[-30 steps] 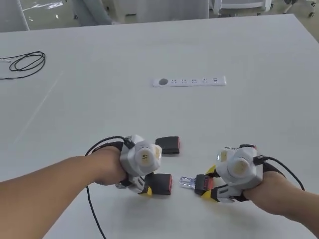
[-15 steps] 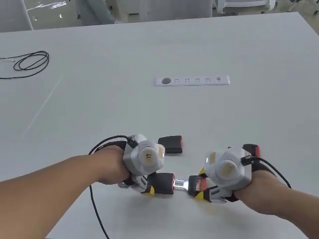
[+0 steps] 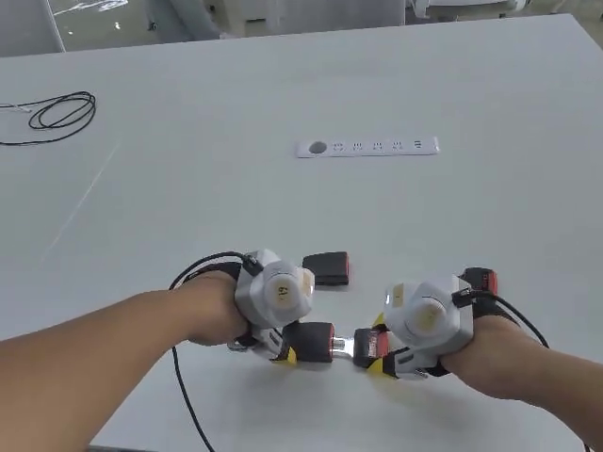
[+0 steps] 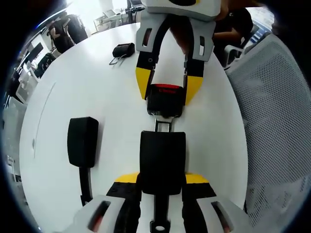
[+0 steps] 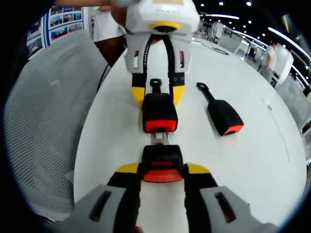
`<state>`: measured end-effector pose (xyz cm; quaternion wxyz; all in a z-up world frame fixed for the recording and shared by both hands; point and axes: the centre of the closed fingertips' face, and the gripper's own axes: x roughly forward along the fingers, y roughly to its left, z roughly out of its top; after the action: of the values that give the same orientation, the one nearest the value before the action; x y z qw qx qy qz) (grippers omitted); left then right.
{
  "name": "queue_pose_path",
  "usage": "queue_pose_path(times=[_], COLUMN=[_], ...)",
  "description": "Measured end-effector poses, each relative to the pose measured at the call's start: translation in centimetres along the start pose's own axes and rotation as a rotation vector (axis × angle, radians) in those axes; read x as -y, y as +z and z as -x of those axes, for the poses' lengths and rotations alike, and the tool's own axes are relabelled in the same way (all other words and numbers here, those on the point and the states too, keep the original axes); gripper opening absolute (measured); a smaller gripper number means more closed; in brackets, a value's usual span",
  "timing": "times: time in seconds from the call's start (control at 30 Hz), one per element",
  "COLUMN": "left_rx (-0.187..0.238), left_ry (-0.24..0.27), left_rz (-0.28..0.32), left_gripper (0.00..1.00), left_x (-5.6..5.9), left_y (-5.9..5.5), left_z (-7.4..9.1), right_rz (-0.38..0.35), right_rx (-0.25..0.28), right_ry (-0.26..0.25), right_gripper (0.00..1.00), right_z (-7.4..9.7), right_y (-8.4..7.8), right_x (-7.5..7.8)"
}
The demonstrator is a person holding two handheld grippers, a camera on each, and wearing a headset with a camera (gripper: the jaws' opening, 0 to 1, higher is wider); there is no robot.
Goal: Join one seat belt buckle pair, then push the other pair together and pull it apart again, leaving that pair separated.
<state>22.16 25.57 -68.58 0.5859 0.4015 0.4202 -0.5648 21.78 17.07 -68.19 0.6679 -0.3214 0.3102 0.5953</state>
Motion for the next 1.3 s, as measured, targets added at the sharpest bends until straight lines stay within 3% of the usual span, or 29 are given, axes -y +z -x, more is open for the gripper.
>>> queue_pose_path(times=[0.53, 0.93, 1.1, 1.3], left_rx=[0.037, 0.036, 0.038, 0.043], left_ry=[-0.001, -0.003, 0.005, 0.003], left_rz=[0.0, -0.005, -0.002, -0.004], left_gripper=[0.32, 0.31, 0.31, 0.31], left_x=[0.0, 0.0, 0.1, 0.1], left_y=[-0.1, 0.0, 0.0, 0.0], left_z=[0.0, 0.0, 0.0, 0.0], right_rz=[-0.004, 0.003, -0.003, -0.009], right_rx=[0.014, -0.011, -0.004, 0.0], right_ry=[-0.004, -0.008, -0.015, -0.013], right_gripper=[0.32, 0.31, 0.31, 0.3], right_z=[-0.5, -0.7, -1.4, -1.3], right_y=[0.6, 0.8, 1.7, 1.7], right_x=[0.1, 0.2, 0.0, 0.1])
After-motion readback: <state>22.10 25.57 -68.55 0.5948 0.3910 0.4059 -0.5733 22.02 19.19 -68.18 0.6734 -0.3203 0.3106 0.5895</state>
